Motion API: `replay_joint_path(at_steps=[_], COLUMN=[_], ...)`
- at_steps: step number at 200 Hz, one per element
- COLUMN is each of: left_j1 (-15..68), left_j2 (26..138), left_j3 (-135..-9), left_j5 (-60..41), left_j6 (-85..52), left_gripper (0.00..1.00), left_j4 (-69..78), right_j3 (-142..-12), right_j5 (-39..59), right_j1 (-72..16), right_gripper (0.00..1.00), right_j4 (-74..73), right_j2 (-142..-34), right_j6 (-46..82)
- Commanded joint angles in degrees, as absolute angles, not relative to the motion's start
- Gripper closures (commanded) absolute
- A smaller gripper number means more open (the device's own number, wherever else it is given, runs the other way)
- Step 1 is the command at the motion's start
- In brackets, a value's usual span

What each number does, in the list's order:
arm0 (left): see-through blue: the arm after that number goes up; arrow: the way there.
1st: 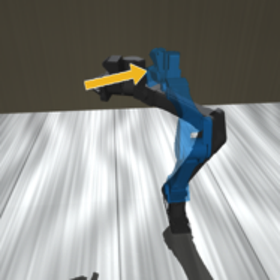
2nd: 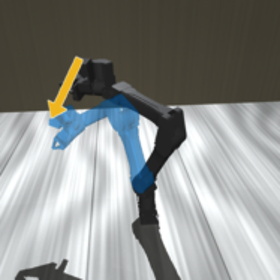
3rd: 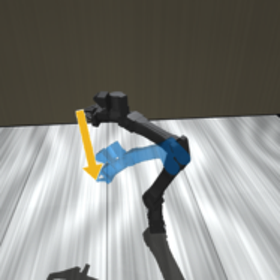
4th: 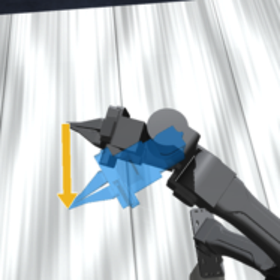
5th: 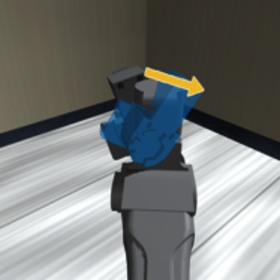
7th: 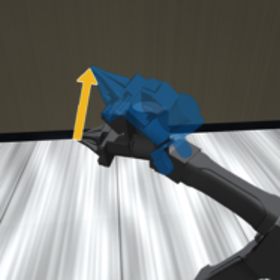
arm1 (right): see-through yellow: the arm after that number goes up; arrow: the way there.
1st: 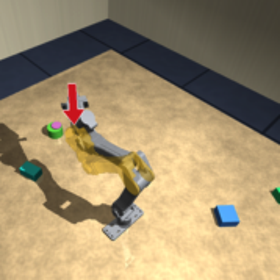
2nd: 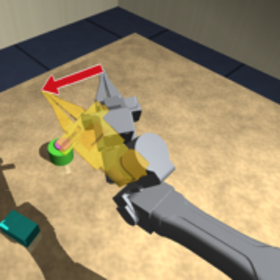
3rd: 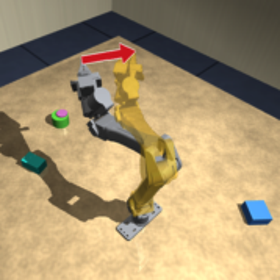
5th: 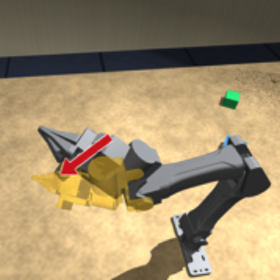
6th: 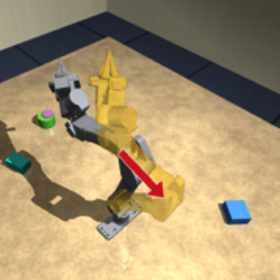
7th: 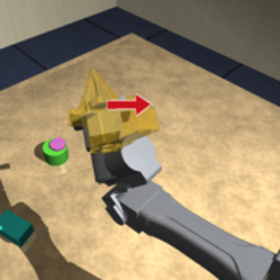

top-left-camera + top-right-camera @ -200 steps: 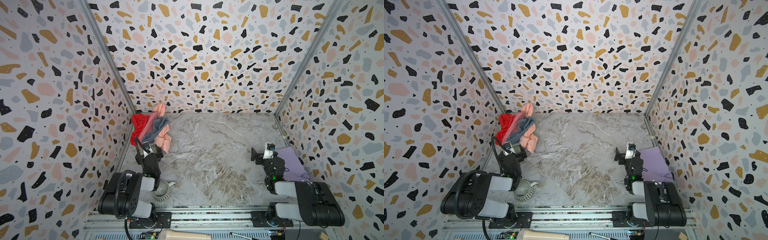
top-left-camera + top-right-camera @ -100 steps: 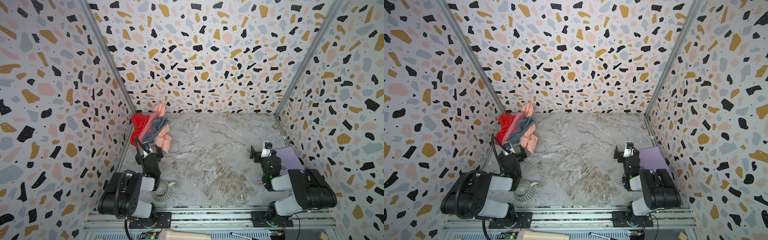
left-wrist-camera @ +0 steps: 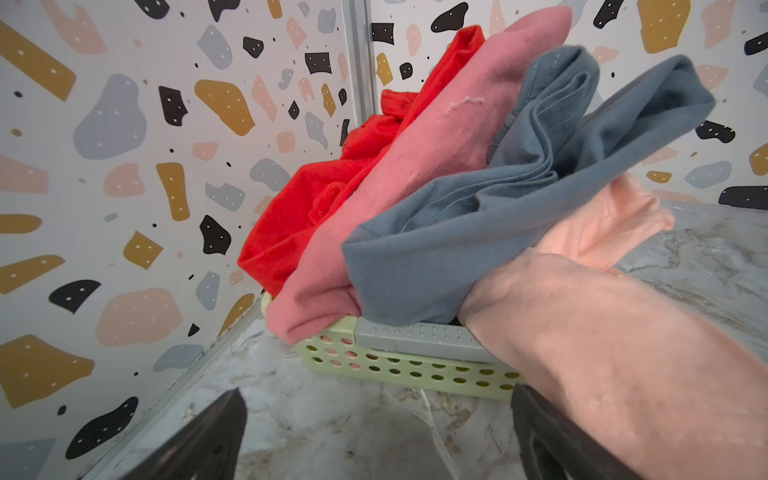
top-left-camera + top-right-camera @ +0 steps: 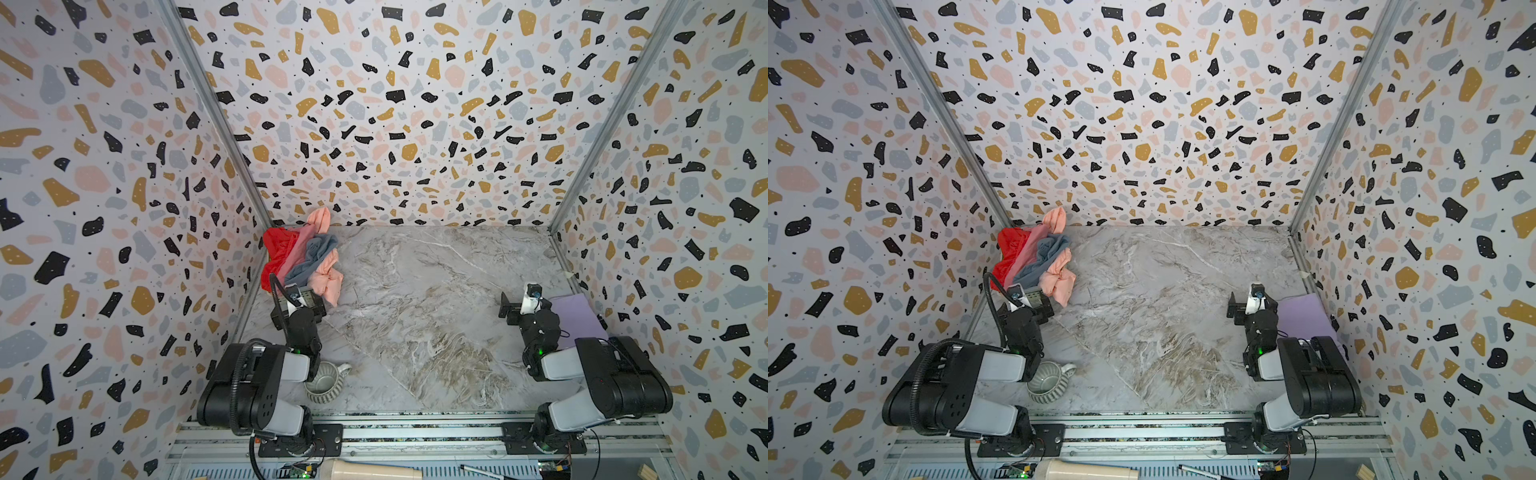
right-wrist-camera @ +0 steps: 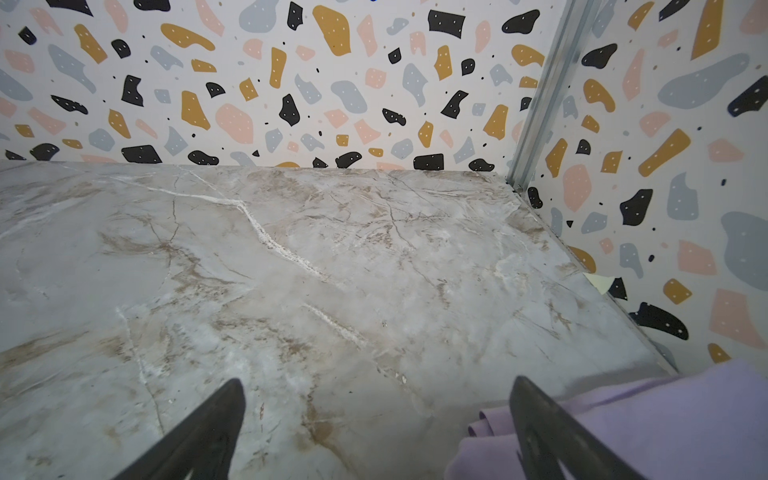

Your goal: Fold and stack the t-shirts

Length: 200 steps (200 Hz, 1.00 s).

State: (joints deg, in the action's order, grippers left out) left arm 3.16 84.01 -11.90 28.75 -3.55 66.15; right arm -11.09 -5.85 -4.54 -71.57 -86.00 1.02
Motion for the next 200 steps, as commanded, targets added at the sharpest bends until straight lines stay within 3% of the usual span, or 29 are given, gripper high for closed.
replay_joint_path(at_steps=[1, 200], left_j1=[2.99, 3.08], left_j2=[83.11, 83.11], left_j3=[-11.10, -11.16], left_j5=[29.69, 29.39], left_j6=[-3.09, -2.95], left_gripper=[0.00, 0.00], left_j4=[70.58, 70.49], right_j3=[-11.25, -11.75], right_j5=[-7.25, -7.25], right_j1=[-5.07, -5.01], right_gripper=[0.01, 0.01], right_j4=[-72.52, -72.12], right_j2=[-85.43, -85.73], right_j6=[0.44, 0.59])
